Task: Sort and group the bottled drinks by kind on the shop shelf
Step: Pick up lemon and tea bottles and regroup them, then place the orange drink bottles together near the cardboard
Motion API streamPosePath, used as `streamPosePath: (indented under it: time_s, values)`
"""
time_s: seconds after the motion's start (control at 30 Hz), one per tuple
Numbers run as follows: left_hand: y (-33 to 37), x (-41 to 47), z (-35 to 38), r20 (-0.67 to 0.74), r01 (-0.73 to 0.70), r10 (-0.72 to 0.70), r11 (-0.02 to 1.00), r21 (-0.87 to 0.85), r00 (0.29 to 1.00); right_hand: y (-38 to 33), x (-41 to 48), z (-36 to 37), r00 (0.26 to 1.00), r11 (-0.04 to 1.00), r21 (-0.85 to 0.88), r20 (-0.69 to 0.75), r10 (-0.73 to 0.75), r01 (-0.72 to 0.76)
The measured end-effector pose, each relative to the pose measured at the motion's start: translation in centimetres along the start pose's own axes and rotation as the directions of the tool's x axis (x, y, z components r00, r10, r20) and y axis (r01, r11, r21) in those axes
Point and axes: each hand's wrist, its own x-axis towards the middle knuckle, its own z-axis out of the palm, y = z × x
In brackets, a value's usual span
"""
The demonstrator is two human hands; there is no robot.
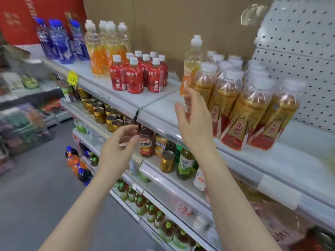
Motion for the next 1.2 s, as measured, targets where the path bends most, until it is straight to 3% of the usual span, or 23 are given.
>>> streamPosePath:
  time_s: [0.17, 0.27, 0.43, 0.57, 0.7, 0.83, 1.03, 1.2]
  values:
    - [-1.3, 8.5, -0.3, -0.014, -0.048, 0.049, 0.999, 0.022, 0.999, -0.3, 9.1, 6.4, 0.998, 0.999, 0.008, -0.045, 0.032, -0.032]
    - [-2.1, 12.8, -0.2, -0.001, -0.075, 0.075, 0.996, 0.054, 0.997, 0.3, 13.6, 9.1, 0.972, 0.996, -0.019, -0.221, 0.084, -0.09]
    - [-3.8, 18.1, 0.1, 0.044, -0.078, 0.076, 0.996, 0.05, 0.996, 3.6, 20.7, 11.3, 0.851, 0.944, -0.105, -0.473, 0.228, -0.312]
    - [-4.8, 21.3, 0.0, 0.11, -0.108, 0.106, 0.994, 0.014, 0.988, 6.5, 23.7, 12.1, 0.788, 0.886, -0.104, -0.512, 0.342, -0.452]
    - [-5.7, 23.8, -0.7, 0.221, -0.158, 0.151, 0.987, 0.011, 0.964, 8.1, 24.0, 12.8, 0.745, 0.854, -0.13, -0.565, 0.354, -0.504]
    - [-6.5, 25.4, -1.4, 0.313, -0.194, 0.193, 0.981, -0.03, 0.93, 8.4, 23.8, 13.4, 0.691, 0.827, -0.016, -0.559, 0.458, -0.562]
    - [-7.6, 27.0, -1.9, 0.436, -0.258, 0.269, 0.962, -0.084, 0.859, 5.3, 20.1, 12.9, 0.758, 0.823, -0.114, -0.476, 0.446, -0.556]
    - [-8.4, 27.9, -1.9, 0.476, -0.274, 0.305, 0.952, -0.137, 0.825, 1.5, 15.0, 13.4, 0.77, 0.866, -0.087, -0.509, 0.386, -0.492]
